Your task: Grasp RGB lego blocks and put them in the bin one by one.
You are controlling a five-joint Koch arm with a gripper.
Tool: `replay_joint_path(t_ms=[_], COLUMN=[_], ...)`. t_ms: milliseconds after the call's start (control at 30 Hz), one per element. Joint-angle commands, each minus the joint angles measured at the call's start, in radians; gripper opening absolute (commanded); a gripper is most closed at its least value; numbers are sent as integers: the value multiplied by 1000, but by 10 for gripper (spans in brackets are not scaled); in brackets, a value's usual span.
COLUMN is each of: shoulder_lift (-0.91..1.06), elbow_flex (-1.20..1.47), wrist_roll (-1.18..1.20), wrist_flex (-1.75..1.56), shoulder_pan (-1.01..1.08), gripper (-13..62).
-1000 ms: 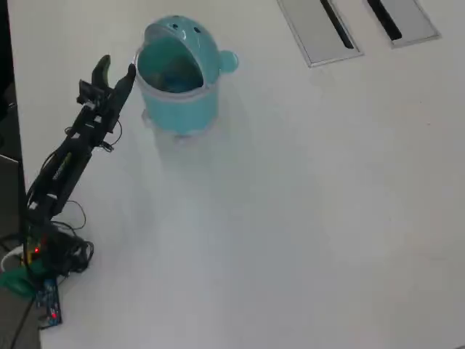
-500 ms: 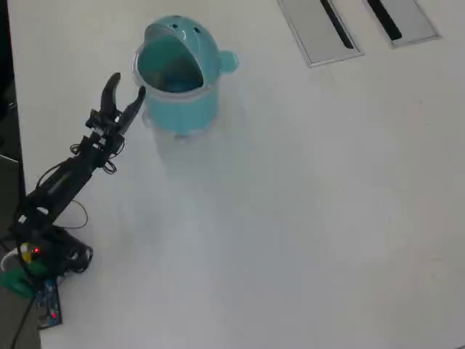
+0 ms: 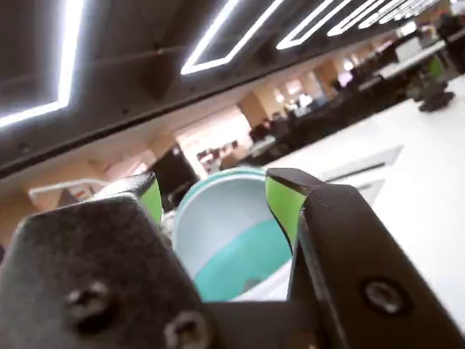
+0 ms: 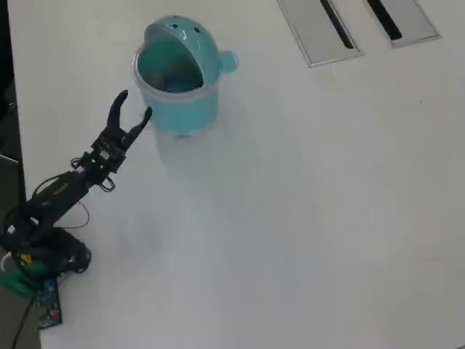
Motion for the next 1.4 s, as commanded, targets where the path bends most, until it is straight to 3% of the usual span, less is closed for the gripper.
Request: replay_joint_path(t_ms=[0,600,1367], shoulder_lift=[54,225,322], elbow_flex=[-17,224,681], wrist_roll=[92,439,678], wrist_flex=[-100,-106,-387], shoulder_pan=[23,202,471], gripper=[263,270,287])
